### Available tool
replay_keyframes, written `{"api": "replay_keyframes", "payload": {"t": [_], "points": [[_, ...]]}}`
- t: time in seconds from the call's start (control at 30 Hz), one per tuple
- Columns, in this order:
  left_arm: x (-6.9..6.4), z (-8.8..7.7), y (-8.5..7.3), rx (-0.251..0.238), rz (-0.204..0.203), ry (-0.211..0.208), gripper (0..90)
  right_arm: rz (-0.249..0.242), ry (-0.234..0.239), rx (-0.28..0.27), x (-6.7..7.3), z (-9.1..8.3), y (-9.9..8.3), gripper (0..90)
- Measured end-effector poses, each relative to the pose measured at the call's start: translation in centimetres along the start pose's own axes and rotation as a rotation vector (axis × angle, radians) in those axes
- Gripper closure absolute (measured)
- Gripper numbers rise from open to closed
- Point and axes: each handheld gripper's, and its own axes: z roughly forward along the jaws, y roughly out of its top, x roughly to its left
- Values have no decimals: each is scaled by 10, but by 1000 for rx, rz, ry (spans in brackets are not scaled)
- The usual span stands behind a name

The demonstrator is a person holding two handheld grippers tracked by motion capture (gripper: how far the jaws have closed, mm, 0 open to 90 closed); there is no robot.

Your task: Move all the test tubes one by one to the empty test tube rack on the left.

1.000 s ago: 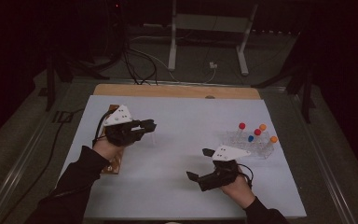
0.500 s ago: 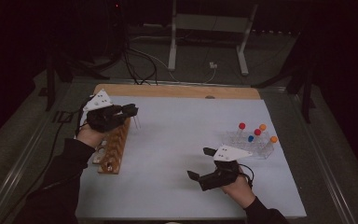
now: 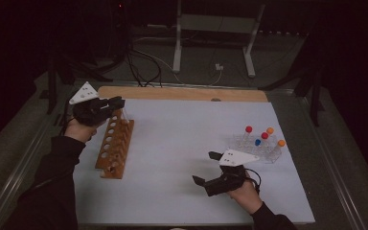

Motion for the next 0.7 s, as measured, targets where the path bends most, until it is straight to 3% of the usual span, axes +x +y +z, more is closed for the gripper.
{"api": "replay_keyframes", "payload": {"t": [0.27, 0.47, 0.7], "points": [[24, -4, -1, -12, -38, 70, 775, -4, 1, -6, -1, 1, -1, 19], [37, 2, -9, 15, -66, 111, 775, -6, -2, -10, -2, 0, -2, 19], [44, 10, -25, 30, -100, 125, 775, -29, 8, 3, -4, 3, -4, 18]]}}
